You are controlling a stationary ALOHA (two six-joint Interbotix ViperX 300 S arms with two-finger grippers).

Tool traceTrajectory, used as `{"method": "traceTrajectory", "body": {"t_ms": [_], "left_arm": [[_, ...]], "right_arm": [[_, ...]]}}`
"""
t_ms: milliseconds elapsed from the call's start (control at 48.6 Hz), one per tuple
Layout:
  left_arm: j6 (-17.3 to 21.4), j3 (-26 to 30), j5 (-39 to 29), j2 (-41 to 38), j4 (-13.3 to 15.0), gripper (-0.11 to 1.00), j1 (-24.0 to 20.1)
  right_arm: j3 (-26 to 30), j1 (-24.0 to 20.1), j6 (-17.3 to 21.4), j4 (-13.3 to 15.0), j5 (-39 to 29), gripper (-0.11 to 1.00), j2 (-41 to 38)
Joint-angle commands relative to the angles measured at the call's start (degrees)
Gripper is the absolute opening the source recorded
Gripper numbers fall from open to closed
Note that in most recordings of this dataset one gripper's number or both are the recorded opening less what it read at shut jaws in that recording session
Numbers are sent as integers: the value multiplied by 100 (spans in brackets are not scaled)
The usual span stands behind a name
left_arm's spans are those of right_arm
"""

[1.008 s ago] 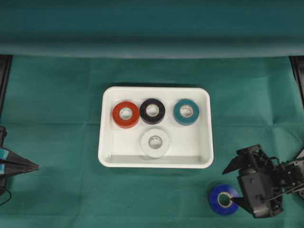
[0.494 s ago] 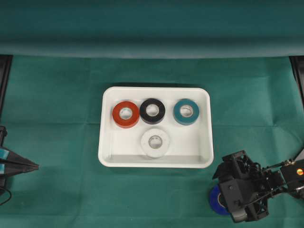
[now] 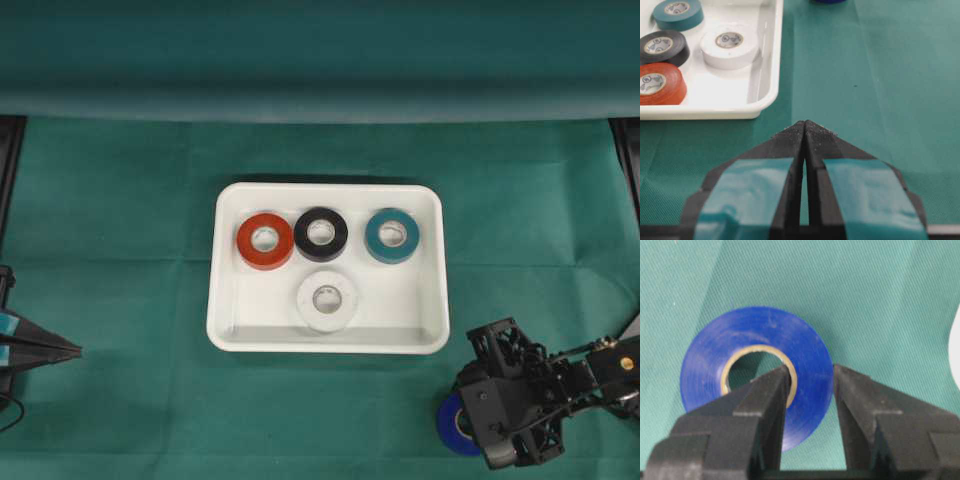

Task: Put the tape into the white case with the right arm.
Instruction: 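Lower the right gripper into the blue tape roll's hole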

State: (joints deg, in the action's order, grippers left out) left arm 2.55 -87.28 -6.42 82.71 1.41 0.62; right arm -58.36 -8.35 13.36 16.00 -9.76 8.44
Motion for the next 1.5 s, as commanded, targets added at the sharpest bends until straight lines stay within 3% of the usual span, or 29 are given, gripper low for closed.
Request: {"method": "traceTrajectory", "body": {"t_ms": [0,288,596,781,1152,1481], "left_arm": [[9,70,62,-53,0,0,-9],[9,70,62,-53,0,0,-9],[9,70,62,-53,0,0,0],[9,70,62,-53,0,0,-9],[9,62,62,-53,0,0,-9],[9,70,62,-53,0,0,-9]], "right_arm": [[79,-9,9,0,18,1,9],[255,-9,0,0,-158,1,88],[967,-70,-9,0,-1266,1,510],[1283,-149,-9,0,-1573,1,554],[1371,-202,-9,-9,-1538,1,448],[1978,-202,-18,-9,-1406,1,-246]]}}
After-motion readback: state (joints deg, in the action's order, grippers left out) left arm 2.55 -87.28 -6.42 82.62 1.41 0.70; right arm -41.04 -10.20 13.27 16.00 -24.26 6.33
